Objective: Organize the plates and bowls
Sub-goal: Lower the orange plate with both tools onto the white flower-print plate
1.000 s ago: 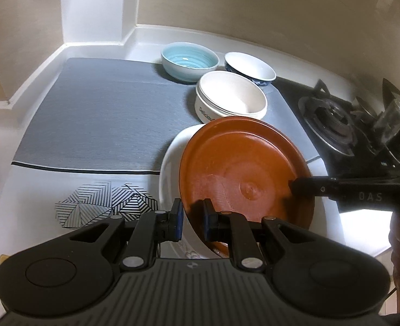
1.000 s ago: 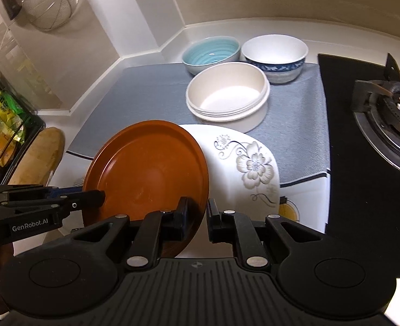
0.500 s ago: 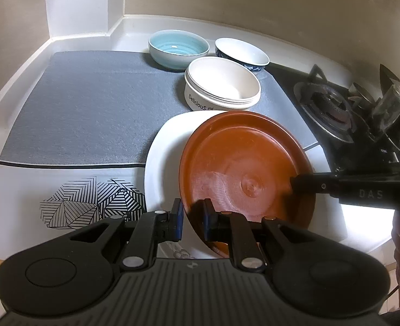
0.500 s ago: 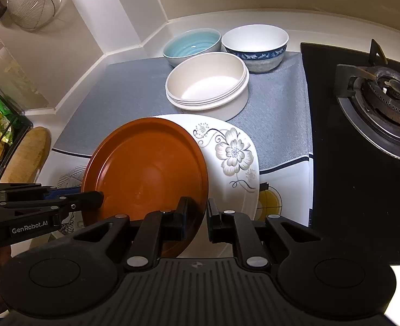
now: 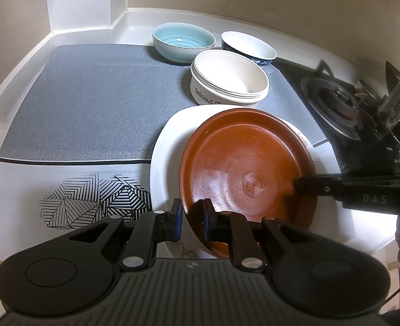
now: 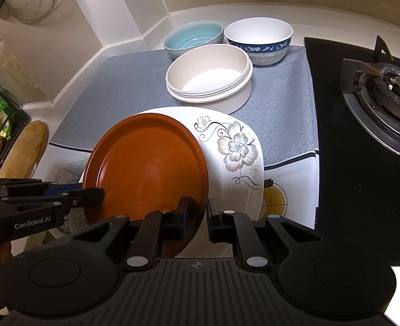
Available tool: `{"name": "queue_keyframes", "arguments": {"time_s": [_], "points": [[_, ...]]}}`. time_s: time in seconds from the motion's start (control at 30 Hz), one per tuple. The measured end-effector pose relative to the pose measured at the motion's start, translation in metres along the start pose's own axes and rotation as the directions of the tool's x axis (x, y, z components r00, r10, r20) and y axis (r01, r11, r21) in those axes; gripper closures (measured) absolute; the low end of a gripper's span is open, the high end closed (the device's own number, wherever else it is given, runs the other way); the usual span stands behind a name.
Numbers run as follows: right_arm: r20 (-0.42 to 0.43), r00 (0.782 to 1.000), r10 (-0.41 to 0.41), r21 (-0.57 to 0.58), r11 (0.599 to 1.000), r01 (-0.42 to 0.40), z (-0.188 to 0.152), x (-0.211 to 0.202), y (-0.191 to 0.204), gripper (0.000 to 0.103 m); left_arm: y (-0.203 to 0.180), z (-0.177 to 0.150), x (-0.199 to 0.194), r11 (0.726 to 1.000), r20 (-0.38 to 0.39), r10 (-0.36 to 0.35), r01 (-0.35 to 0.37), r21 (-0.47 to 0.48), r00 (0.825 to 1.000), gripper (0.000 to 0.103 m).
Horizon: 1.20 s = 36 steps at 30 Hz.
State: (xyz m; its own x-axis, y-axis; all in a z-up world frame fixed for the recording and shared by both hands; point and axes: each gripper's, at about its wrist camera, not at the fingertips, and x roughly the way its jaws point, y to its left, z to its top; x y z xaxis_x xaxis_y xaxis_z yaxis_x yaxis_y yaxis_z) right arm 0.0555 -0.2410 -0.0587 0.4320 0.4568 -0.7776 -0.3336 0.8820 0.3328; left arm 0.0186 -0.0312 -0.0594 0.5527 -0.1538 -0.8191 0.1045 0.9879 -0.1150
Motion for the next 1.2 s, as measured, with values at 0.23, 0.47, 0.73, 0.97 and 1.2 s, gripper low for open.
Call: {"name": "queue_keyframes", "arguments": {"time_s": [0.23,0.47,0.73,0.97,1.2], "points": [[-0.020,1.000,-0.016,-0.016,1.000,0.016,0.003,0.004,0.002,0.088,0.001,0.001,0.004,1.000,-0.008,-0.005,0.005,-0.010,1.000,0.087],[-0.046,0.998,-0.034,-0.019,0.999,0.033,0.006,0.009,0.000,0.088,0.000,0.003,0.008,1.000,-0.015,-0.010,0.010,-0.012,1.000,0.087],[-0.058,0.997,-0.044,-0.022,0.999,0.043,0.006,0.011,0.001,0.088,-0.002,0.003,0.010,1.000,-0.017,-0.017,0.017,-0.004,1.000,0.087],[-0.065,0.996,-0.058,-0.028,0.998,0.056,0.007,0.011,0.000,0.088,-0.004,0.004,0.013,1.000,-0.016,-0.022,0.022,0.001,1.000,0.086],[-0.063,0.995,-0.074,-0.042,0.997,0.071,0.007,0.010,0.003,0.088,-0.005,0.004,0.013,1.000,-0.012,-0.015,0.015,0.004,1.000,0.085]]}}
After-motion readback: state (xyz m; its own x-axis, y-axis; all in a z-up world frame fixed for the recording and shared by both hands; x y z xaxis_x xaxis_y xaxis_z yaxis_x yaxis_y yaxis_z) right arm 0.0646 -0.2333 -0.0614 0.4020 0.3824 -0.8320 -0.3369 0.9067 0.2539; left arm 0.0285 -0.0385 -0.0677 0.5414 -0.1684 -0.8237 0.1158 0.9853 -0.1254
